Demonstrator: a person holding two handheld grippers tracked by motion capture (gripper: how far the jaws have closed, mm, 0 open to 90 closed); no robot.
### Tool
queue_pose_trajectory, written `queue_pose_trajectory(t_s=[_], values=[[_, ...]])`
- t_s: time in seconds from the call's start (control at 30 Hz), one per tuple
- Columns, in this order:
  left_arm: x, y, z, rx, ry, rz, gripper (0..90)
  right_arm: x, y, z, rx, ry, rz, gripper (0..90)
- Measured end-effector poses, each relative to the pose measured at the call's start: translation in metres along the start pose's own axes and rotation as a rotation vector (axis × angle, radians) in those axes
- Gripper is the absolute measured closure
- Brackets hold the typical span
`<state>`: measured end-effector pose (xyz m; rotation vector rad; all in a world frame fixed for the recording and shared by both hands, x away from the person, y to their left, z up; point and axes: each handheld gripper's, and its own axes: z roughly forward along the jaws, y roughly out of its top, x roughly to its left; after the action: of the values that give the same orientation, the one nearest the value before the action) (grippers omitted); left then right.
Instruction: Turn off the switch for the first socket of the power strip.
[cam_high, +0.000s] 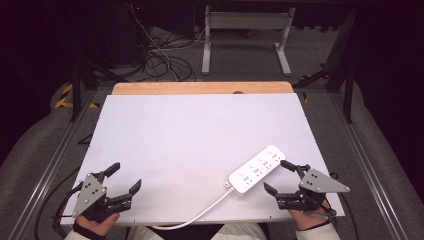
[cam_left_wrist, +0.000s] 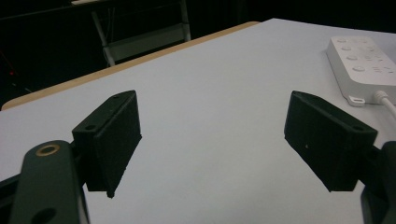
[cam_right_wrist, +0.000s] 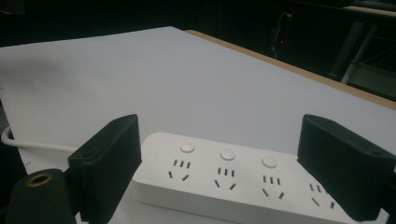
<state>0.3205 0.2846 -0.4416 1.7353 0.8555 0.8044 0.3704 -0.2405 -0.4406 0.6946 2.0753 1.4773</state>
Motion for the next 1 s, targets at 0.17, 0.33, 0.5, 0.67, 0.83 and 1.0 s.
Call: queue_pose_trajectory(t_s=[0.17, 0.33, 0.5, 0.67, 0.83, 1.0], values=[[-0.0001, 0.0002, -0.0001, -0.003, 0.004, 0.001, 19.2, -0.0003, -0.0006, 0.0005, -0.001, 0.008, 0.006, 12.3], [-0.001, 0.0003, -0.0005, 0.0, 0.004, 0.0, 19.3, 0.0006, -0.0002, 0.0, -0.003, 0.008, 0.003, 12.3], [-0.0008, 0.0003, -0.0007, -0.001, 0.004, -0.001, 19.3, 0.0009, 0.0001, 0.0001, -0.003, 0.008, 0.003, 12.3], [-0.0008, 0.0001, -0.0008, 0.0, 0.005, -0.003, 19.4, 0.001, 0.0004, 0.0002, 0.003, 0.006, 0.001, 12.7], [-0.0007, 0.0002, -0.001, -0.001, 0.01, -0.005, 19.4, 0.0009, 0.001, 0.0, 0.023, 0.002, -0.002, 13.8], [-0.0007, 0.0002, -0.001, 0.0, 0.011, -0.006, 19.5, 0.001, 0.0016, -0.0003, 0.026, 0.002, 0.0, 14.5]])
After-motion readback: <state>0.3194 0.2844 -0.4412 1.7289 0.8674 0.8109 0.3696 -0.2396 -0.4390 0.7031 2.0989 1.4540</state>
